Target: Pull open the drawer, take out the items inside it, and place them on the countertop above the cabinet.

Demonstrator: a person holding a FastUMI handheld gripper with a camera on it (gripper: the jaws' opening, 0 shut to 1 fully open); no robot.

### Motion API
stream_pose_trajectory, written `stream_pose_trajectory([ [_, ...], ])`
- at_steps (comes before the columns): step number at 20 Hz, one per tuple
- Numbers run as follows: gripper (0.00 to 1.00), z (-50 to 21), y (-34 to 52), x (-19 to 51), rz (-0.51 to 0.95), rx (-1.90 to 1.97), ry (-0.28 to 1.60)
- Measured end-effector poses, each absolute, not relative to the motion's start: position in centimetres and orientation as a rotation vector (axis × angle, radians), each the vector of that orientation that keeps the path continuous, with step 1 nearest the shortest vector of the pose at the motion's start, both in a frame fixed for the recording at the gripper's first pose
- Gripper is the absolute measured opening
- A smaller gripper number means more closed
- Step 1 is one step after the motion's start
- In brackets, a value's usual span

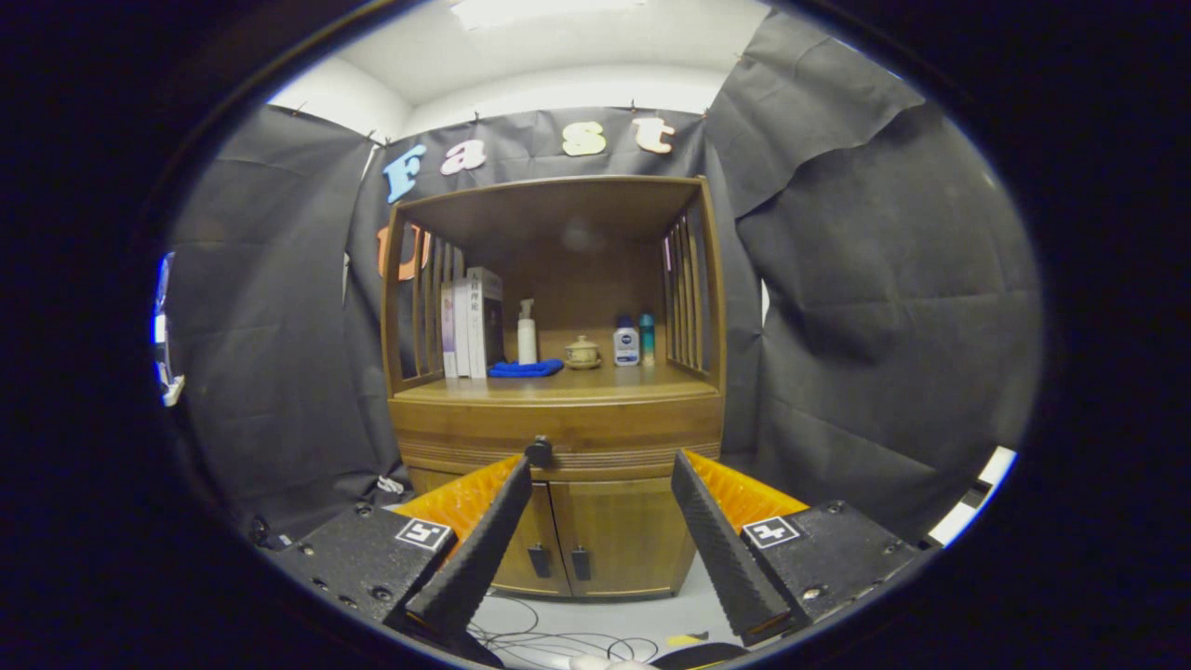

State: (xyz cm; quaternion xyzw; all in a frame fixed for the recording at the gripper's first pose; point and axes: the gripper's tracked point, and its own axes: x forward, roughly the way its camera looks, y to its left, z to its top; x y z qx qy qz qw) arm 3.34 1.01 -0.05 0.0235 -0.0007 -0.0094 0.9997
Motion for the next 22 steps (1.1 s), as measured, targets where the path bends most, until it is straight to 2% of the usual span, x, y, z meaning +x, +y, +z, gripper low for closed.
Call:
stream_pose_trajectory([
  [8,0.99,-0.1,3.7,13.3,0.016,0.048,0.000],
  [14,0.99,-4.6,5.3,22.4,0.031,0.038,0.084],
  [22,0.97,-9.1,7.5,27.3,0.031,0.064,0.161],
])
